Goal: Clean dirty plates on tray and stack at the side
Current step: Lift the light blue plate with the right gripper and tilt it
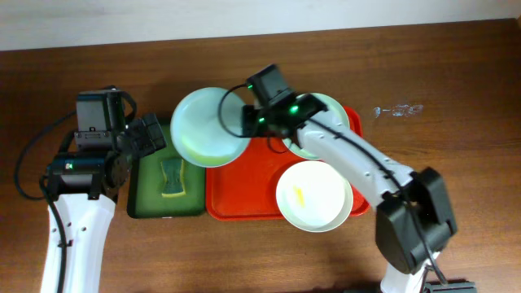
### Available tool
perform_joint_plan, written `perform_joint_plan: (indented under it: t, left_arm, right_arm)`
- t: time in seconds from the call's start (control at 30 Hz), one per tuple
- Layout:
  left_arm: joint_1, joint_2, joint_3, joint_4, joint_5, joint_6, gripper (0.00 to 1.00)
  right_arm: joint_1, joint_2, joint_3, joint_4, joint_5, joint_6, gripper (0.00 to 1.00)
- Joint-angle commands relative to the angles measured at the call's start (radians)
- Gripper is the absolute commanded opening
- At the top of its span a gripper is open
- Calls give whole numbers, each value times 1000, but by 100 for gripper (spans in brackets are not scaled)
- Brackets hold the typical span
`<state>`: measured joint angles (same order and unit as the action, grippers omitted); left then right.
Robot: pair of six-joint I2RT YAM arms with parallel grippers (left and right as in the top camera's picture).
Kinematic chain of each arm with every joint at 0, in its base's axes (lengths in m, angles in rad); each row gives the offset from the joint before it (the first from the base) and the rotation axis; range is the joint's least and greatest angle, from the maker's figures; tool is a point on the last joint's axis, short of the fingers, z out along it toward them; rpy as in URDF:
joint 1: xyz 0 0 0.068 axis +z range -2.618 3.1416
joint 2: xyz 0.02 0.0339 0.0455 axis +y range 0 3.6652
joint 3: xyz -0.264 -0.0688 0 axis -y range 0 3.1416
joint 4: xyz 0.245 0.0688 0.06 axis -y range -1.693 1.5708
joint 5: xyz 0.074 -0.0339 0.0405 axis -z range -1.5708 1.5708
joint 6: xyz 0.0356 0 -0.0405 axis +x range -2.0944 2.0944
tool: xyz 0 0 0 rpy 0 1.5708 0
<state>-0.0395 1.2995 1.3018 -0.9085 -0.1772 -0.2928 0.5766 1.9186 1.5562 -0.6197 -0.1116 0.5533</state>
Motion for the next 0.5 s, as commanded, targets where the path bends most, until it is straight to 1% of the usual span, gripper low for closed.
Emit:
perform_joint_plan:
  t: [0.0,0.07,0.1,0.13,0.17,0.23,0.3,0.33,0.37,0.43,0.47]
  left_arm:
    - [3,-3,8,2,-14,-10,99]
    - [3,-3,8,2,-14,-10,99]
    - [3,-3,8,2,-14,-10,99]
    - [3,-3,8,2,-14,-10,99]
    - [3,-3,8,2,-14,-10,99]
    - [3,-3,8,2,-14,-10,99]
    - [3,-3,8,2,-14,-10,99]
    - [3,-3,8,2,-14,-10,99]
    - [3,-3,8,2,-14,-10,99]
    - [3,-3,8,2,-14,-10,99]
    - [3,-3,8,2,-14,-10,99]
  right_arm:
    - [98,52,16,106,155,13,4]
    - [177,66,16,167,329,12,4]
    - [217,66,16,191,462,-17,4]
    - [242,66,17,221,536,-82,4]
    - [269,66,17,278,597,-235,4]
    - [287,66,17,356,656,-388,4]
    - [294,62,17,428,728,-476,4]
    - [295,57,22,468,738,-559,4]
    - [296,54,27,481,738,-595,4]
    - [309,32,57,491,753,-605,4]
    - [310,22,60,519,753,-652,4]
